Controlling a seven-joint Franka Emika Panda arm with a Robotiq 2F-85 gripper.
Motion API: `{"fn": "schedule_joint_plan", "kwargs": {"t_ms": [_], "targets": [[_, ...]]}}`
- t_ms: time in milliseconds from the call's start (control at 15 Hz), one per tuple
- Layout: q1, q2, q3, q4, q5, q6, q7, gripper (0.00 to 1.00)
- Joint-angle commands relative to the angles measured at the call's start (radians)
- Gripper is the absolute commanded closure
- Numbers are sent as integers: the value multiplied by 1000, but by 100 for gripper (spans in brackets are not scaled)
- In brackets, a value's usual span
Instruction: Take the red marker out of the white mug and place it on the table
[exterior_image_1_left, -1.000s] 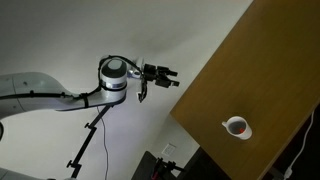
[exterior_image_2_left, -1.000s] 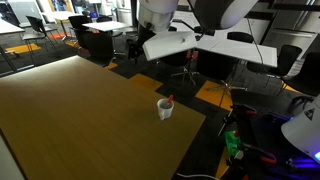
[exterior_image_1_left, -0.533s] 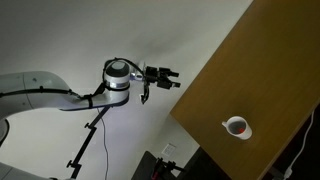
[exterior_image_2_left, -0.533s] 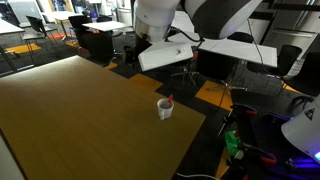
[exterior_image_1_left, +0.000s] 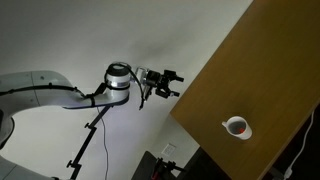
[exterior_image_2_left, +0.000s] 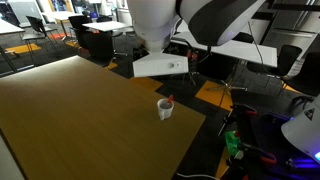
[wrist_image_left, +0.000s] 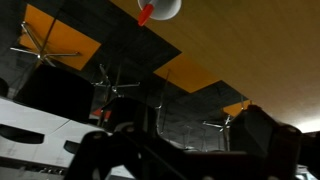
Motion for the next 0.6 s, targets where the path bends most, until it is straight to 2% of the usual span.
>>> {"fn": "schedule_joint_plan", "kwargs": {"t_ms": [0, 267, 533], "targets": [[33, 66, 15, 62, 15, -164, 175, 0], [50, 141, 16, 108, 41, -290, 332, 0], [44, 218, 9, 151, 64, -326, 400, 0]]}}
